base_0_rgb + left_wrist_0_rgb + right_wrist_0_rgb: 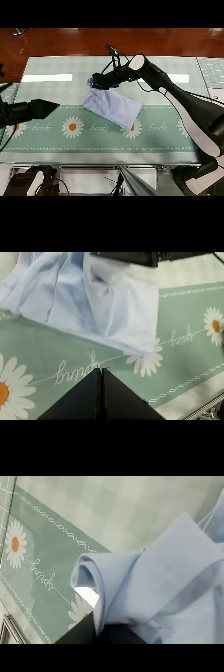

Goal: Fold the shirts.

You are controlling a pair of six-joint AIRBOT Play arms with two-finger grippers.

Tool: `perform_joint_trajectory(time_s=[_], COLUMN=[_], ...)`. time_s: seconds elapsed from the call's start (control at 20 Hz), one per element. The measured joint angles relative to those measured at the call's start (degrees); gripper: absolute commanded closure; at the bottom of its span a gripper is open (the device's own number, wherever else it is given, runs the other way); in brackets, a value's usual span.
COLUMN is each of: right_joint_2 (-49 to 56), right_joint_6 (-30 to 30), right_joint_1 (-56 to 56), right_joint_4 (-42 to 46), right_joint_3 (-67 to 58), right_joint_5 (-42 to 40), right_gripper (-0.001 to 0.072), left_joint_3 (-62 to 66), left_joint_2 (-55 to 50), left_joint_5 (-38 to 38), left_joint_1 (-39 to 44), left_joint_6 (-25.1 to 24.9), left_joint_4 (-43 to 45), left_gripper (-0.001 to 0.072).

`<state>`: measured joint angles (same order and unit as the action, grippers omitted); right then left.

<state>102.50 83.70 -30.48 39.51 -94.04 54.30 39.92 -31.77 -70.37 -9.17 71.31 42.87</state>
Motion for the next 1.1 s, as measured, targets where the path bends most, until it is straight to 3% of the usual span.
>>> perform_joint_trajectory(time_s=[0.05,0.35,0.6,0.7,0.85,1.0,1.1], right_joint_2=[0.5,-3.4,-22.2,-33.2,-47.9,-53.1,-51.4], right_joint_6=[0.3,1.0,2.4,5.6,15.0,20.8,21.1], right_joint_1=[0.0,8.6,24.9,29.3,31.4,29.0,25.8], right_joint_4=[-0.1,0.9,16.2,22.7,25.1,19.7,15.0], right_joint_3=[-0.3,-1.6,6.2,18.8,42.4,59.3,64.2], right_joint_5=[-0.1,11.4,22.6,20.2,10.3,-1.5,-7.8], right_gripper=[0.0092,0.0093,0.0093,0.0094,0.0094,0.0094,0.0094], left_joint_3=[-1.9,-6.4,-7.1,-7.1,-7.2,-7.2,-7.2], left_joint_2=[0.6,1.3,1.3,1.3,1.3,1.2,0.7], left_joint_5=[0.6,7.1,9.0,9.6,10.5,12.0,12.7], left_joint_1=[0.0,-0.1,-0.1,-0.1,-0.1,-0.1,-0.1], left_joint_6=[0.0,-0.2,-0.2,-0.2,-0.2,-0.2,-0.2], left_joint_4=[0.0,0.0,0.0,0.0,0.0,0.0,0.0], left_gripper=[0.0684,0.0684,0.0684,0.0684,0.0684,0.0684,0.0684])
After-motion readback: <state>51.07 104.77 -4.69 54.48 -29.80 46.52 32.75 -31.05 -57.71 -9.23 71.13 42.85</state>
